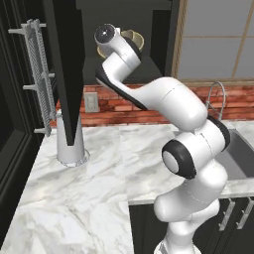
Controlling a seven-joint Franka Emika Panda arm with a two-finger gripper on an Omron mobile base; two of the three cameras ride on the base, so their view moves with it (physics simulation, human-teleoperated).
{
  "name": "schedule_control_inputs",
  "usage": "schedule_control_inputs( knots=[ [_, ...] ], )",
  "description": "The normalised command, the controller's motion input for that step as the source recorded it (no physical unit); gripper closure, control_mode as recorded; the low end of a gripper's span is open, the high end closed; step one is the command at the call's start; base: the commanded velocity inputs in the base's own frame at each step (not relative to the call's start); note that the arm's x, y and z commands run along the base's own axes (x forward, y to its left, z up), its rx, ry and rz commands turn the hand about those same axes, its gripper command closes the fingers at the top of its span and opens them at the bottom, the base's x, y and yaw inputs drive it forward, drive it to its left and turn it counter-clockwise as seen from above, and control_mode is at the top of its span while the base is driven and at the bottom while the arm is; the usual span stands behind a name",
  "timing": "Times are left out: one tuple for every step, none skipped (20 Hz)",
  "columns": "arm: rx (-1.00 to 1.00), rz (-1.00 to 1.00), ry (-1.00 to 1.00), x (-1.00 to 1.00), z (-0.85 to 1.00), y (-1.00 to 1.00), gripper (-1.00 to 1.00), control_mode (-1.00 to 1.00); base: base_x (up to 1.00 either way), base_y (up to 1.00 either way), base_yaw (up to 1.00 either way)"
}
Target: Pick up the bowls on the counter and stack them on top of one another in the open cabinet. Place the smaller bowl on top of the larger bowl.
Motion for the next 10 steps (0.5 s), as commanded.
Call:
schedule_control_inputs(
  knots=[
    [-0.01, 0.00, 0.00, 0.32, 0.00, 0.00, 1.00, -1.00, 0.00, 0.00, 0.00],
    [0.00, 0.00, 0.00, 0.31, 0.00, 0.00, 1.00, -1.00, 0.00, 0.00, 0.00],
    [0.00, 0.00, 0.01, 0.32, 0.00, 0.00, 1.00, -1.00, 0.00, 0.00, 0.00],
    [0.00, 0.00, 0.01, 0.31, 0.00, 0.00, 1.00, -1.00, 0.00, 0.00, 0.00],
    [0.00, 0.00, 0.01, 0.29, 0.00, 0.00, 1.00, -1.00, 0.00, 0.00, 0.00],
    [0.00, 0.00, 0.01, 0.27, 0.00, 0.00, 1.00, -1.00, 0.00, 0.00, 0.00],
    [0.00, 0.00, 0.01, 0.27, 0.00, 0.00, 1.00, -1.00, 0.00, 0.00, 0.00],
    [0.00, 0.00, 0.01, 0.26, 0.00, 0.00, 1.00, -1.00, 0.00, 0.00, 0.00],
    [0.00, 0.00, 0.02, 0.26, 0.00, 0.00, 1.00, -1.00, 0.00, 0.00, 0.00],
    [0.00, 0.00, 0.02, 0.25, 0.00, 0.00, 1.00, -1.00, 0.00, 0.00, 0.00]
  ],
)
